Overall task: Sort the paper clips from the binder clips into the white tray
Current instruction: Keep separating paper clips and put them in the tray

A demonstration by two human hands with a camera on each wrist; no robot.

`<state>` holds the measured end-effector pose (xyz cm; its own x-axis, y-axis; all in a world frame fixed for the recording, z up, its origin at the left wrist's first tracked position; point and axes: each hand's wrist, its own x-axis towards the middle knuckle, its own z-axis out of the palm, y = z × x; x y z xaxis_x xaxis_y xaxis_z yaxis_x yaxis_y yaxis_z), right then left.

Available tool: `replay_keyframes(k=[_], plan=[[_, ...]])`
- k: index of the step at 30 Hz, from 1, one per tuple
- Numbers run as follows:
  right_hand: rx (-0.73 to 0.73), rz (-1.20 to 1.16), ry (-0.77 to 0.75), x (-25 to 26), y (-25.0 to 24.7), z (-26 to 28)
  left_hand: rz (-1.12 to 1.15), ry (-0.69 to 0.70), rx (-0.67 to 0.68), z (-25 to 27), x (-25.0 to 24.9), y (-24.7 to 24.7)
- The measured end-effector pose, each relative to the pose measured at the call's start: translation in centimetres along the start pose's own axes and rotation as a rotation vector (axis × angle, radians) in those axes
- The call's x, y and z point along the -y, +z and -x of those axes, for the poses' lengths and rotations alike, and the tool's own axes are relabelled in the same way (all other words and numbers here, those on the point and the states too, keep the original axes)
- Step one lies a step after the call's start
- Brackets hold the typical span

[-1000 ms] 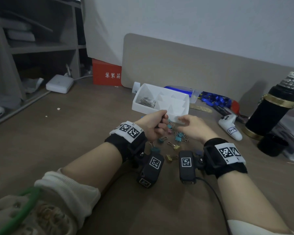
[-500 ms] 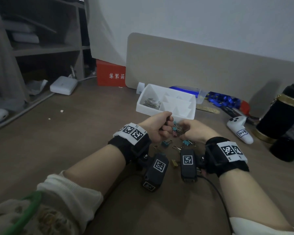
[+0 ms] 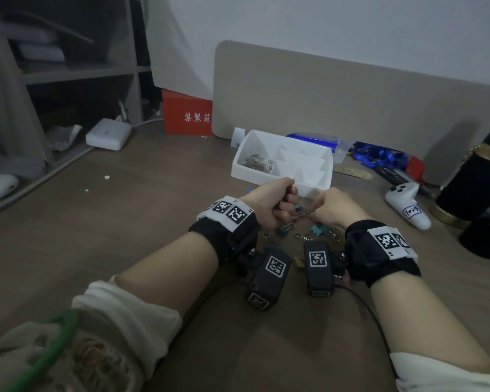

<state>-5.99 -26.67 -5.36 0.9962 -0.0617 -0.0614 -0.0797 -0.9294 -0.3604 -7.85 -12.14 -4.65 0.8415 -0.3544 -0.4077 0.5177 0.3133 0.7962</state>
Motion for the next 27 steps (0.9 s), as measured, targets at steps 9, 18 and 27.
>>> replay_keyframes(k=[9, 18, 27], plan=[[0.034, 0.036, -0.001, 0.0, -0.4, 0.9, 0.039, -0.027, 0.014, -0.1, 0.0, -0.2], [-0.142, -0.14, -0.077, 0.2, -1.3, 1.6, 0.068, -0.063, 0.021, 0.1, -0.1, -0.4], [-0.35, -0.467, -0.234, 0.9, -1.8, 1.5, 0.011, -0.123, 0.039, 0.5, -0.1, -0.5]])
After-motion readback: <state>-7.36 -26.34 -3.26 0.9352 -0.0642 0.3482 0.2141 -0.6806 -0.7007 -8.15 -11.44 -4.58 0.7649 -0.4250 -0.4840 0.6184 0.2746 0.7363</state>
